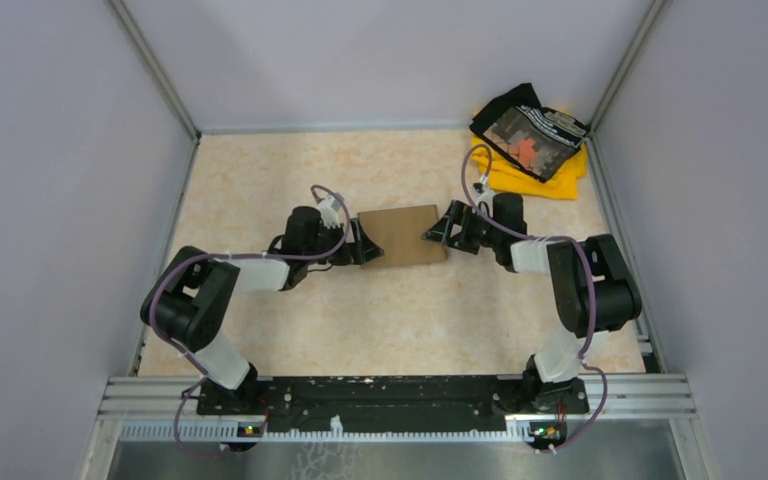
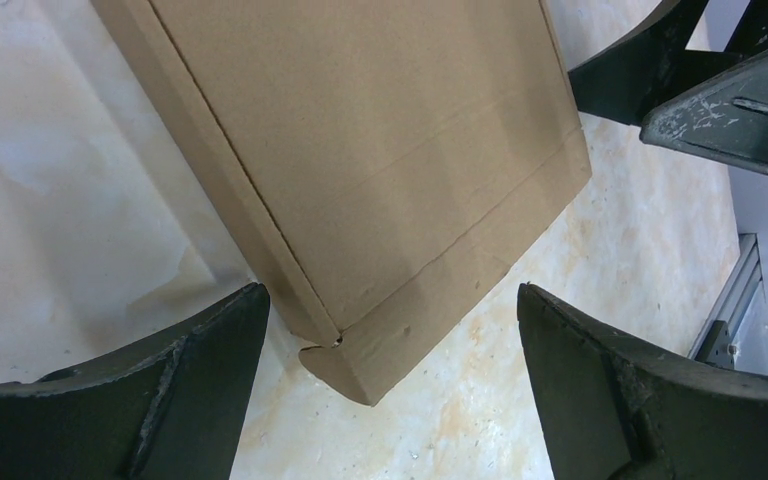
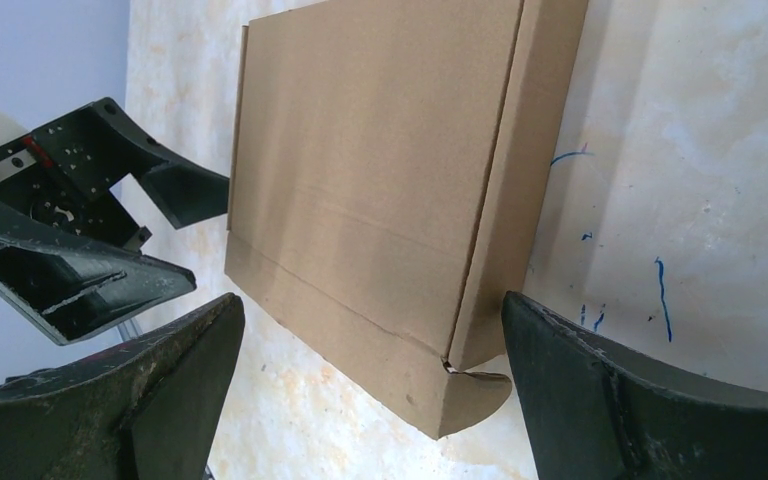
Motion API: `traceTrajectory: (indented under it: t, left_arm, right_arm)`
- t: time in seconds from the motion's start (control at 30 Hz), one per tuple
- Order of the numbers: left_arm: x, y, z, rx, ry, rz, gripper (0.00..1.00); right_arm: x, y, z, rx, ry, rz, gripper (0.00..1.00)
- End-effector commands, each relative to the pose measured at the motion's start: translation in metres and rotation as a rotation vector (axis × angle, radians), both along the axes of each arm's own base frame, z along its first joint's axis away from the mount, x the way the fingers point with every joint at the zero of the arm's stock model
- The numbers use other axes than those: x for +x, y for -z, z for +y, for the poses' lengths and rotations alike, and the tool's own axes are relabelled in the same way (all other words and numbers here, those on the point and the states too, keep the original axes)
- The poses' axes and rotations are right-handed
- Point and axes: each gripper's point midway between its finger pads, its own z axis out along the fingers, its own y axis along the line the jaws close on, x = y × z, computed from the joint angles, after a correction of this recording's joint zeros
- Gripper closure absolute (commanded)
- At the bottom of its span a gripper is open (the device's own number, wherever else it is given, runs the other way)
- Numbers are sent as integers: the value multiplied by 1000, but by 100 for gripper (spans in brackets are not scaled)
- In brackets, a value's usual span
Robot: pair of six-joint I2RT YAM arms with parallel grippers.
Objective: Fold the paper box
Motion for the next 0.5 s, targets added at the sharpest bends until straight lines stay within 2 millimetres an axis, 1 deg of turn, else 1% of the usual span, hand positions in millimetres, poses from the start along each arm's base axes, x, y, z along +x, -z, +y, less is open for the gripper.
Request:
traceTrajectory:
  t: [0.0, 0.47]
  left_arm:
    - [10, -18, -13, -46, 27, -58, 1]
    - [6, -20, -18, -49, 44, -53, 1]
  right_arm:
    - [18, -22, 7, 18, -22, -102, 1]
    - [16, -21, 9, 31, -32, -102, 1]
